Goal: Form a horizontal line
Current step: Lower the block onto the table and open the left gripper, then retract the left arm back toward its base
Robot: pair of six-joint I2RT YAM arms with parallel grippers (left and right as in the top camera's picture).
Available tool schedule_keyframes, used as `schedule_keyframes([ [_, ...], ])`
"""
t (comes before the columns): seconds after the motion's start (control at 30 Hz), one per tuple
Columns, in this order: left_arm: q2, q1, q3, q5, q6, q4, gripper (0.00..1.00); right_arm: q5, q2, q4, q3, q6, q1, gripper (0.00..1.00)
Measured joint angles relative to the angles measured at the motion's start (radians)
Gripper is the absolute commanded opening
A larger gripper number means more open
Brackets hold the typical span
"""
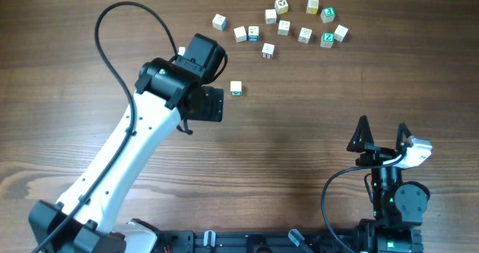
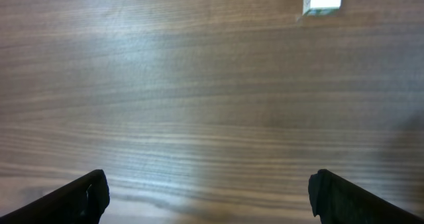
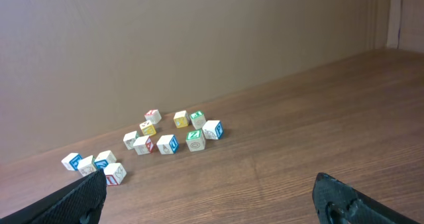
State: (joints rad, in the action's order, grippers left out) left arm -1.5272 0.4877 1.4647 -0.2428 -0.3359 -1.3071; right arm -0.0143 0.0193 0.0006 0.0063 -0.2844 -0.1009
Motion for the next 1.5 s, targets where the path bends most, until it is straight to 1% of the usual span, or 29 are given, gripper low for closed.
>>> schedule_keyframes([
  [0.27, 0.043, 0.0, 0.0, 0.0, -0.018, -0.099, 1.0, 0.0, 0.0, 0.0, 0.0, 0.0, 0.0, 1.0],
  [0.4, 0.062, 0.0, -0.011, -0.001, -0.023, -0.119, 1.0, 0.0, 0.0, 0.0, 0.0, 0.0, 0.0, 1.0],
  [0.47, 0.08, 0.0, -0.04, -0.011, -0.037, -0.122, 1.0, 0.0, 0.0, 0.0, 0.0, 0.0, 0.0, 1.0],
  [0.63, 0.143, -0.005, -0.179, -0.039, -0.085, -0.122, 1.0, 0.0, 0.0, 0.0, 0.0, 0.0, 0.0, 1.0],
  [0.77, 0.219, -0.039, -0.299, -0.067, -0.129, -0.122, 1.0, 0.0, 0.0, 0.0, 0.0, 0.0, 0.0, 1.0],
  [0.83, 0.256, -0.06, -0.327, -0.072, -0.142, -0.116, 1.0, 0.0, 0.0, 0.0, 0.0, 0.0, 0.0, 1.0],
  [1.13, 0.408, -0.085, -0.331, -0.076, -0.165, -0.11, 1.0, 0.0, 0.0, 0.0, 0.0, 0.0, 0.0, 1.0],
  [1.4, 0.632, -0.085, -0.331, -0.079, -0.209, -0.118, 1.0, 0.0, 0.0, 0.0, 0.0, 0.0, 0.0, 1.0],
  [1.5, 0.677, -0.085, -0.331, -0.079, -0.212, -0.118, 1.0, 0.0, 0.0, 0.0, 0.0, 0.0, 0.0, 0.98],
])
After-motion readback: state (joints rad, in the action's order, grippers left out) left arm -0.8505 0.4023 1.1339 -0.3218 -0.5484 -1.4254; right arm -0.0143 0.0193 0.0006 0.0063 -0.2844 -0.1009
